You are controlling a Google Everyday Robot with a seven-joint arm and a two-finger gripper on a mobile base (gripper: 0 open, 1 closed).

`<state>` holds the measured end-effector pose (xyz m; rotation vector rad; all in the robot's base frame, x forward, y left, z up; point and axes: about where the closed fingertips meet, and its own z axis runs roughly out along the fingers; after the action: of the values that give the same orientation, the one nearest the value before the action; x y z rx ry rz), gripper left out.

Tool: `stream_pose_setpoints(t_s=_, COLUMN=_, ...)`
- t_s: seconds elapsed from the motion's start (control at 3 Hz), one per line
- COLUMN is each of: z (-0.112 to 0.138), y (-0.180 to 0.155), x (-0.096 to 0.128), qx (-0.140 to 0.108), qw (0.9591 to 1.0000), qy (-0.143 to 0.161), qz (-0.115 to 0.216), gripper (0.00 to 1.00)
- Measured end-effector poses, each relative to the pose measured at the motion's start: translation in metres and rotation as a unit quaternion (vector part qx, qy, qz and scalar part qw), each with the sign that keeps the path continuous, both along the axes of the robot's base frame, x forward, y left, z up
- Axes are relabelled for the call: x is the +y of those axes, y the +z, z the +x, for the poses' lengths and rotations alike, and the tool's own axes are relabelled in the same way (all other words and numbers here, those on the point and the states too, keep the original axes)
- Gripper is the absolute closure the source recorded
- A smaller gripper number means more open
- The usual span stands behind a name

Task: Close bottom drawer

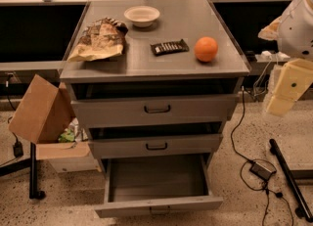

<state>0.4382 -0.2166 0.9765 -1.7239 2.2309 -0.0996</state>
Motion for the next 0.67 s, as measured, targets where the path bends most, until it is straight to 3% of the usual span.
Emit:
stream_pose_setpoints(t_s=0.33, z=0.0, y=0.0, x=0.0, qx=0.0, qw=1.0, qy=0.0, qz=0.0, gripper=0.0)
stream_pose_setpoints(t_s=0.67, z=-0.002, y=-0.024, x=0.006, qx=0.0, qw=0.9997, qy=0.011, qz=-0.021, gripper=0.0)
